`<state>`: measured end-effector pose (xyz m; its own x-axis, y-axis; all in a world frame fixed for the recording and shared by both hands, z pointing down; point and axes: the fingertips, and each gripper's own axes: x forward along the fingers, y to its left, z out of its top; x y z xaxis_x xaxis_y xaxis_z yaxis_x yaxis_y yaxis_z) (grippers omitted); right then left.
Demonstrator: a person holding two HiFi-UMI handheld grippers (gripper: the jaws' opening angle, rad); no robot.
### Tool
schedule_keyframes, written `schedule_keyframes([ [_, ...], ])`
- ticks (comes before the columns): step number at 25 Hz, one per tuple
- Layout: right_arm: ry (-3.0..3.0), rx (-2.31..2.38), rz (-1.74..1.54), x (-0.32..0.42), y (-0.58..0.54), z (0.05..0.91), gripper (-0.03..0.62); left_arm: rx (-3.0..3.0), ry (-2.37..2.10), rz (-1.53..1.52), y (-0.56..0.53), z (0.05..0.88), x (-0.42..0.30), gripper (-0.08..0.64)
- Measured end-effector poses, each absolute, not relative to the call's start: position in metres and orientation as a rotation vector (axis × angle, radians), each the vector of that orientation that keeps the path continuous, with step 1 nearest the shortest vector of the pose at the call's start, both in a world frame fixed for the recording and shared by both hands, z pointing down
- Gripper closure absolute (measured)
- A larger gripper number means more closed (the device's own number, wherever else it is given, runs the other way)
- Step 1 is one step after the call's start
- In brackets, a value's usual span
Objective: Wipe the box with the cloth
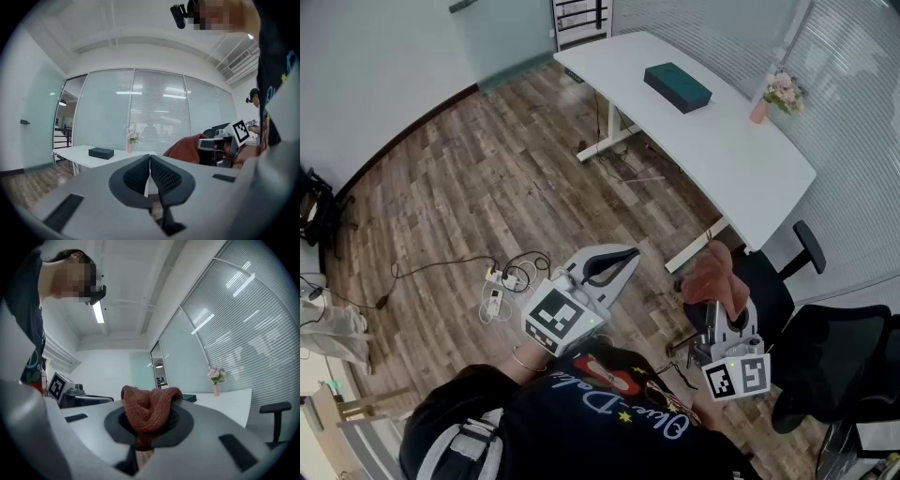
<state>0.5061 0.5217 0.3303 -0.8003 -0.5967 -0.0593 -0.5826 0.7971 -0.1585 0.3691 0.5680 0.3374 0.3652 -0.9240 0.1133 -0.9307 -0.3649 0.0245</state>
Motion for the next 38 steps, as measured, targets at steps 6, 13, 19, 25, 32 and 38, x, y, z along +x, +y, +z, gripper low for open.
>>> schedule_keyframes([
  [6, 2.868, -0.951, -0.189, 0.51, 0.53, 0.325, 0.568, 2.532, -1.711, 0.115, 0.575, 0.337, 0.375, 0.557],
  [13, 2.873, -0.863, -0.18, 0.507, 0.542, 0.323, 0.568, 2.489, -1.714, 0.098, 0.588, 0.35, 0.38, 0.557],
  [19, 2.927, -0.828, -0.177, 0.492, 0.544, 0.333, 0.567, 2.463, -1.705, 0.086, 0.592, 0.363, 0.38, 0.557],
  [25, 2.937, -0.803, -0.178, 0.479, 0.548, 0.335, 0.566, 2.445, -1.734, 0.092, 0.599, 0.366, 0.369, 0.557],
  [32, 2.943, -0.831, -0.239, 0.466, 0.538, 0.351, 0.566, 2.417, -1.724, 0.098, 0.593, 0.374, 0.352, 0.557],
  [38, 2.889, -0.995, -0.208, 0.473, 0.501, 0.349, 0.566, 2.513, -1.613, 0.071, 0.54, 0.374, 0.345, 0.557],
])
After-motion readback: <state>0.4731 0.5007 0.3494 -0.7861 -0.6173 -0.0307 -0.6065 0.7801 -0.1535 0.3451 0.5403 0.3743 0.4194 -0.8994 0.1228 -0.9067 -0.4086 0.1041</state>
